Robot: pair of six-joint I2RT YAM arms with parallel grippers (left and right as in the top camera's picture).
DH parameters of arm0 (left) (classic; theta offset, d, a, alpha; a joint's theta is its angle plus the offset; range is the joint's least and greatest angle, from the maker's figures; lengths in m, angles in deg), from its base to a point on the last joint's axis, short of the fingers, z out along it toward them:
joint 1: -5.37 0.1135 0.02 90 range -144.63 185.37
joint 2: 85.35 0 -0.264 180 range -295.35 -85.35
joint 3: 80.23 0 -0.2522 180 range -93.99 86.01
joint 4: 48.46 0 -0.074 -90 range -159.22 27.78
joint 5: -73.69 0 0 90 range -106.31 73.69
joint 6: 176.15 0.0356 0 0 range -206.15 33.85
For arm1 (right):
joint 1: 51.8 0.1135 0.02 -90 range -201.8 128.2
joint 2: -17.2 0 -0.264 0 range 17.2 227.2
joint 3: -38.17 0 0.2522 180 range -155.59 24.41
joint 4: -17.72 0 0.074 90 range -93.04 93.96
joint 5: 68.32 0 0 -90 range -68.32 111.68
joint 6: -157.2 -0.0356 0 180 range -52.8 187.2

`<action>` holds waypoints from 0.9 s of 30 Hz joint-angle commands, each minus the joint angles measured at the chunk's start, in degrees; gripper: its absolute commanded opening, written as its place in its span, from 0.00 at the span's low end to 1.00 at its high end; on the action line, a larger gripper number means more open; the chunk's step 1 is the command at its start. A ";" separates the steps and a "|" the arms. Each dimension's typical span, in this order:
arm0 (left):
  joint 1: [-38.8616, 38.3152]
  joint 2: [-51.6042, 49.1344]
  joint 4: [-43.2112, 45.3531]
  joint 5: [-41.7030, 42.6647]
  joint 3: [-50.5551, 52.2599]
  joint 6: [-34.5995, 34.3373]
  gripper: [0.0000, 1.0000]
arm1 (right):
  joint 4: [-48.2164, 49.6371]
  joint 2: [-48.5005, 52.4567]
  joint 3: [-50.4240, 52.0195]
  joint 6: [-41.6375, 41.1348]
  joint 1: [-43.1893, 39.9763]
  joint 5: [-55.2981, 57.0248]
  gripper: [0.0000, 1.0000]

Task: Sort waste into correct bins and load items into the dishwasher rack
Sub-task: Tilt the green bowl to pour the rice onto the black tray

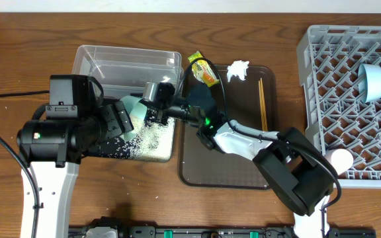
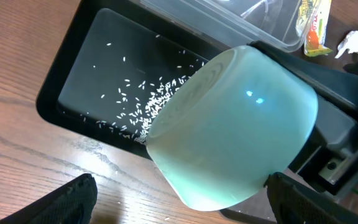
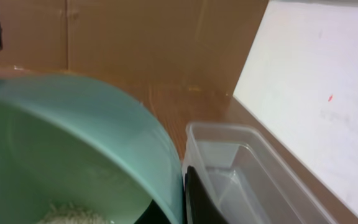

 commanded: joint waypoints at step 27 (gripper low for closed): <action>0.26 0.02 0.00 -0.72 -0.04 -0.31 0.90 | 17.66 5.01 -0.31 -14.16 -3.78 -11.91 0.01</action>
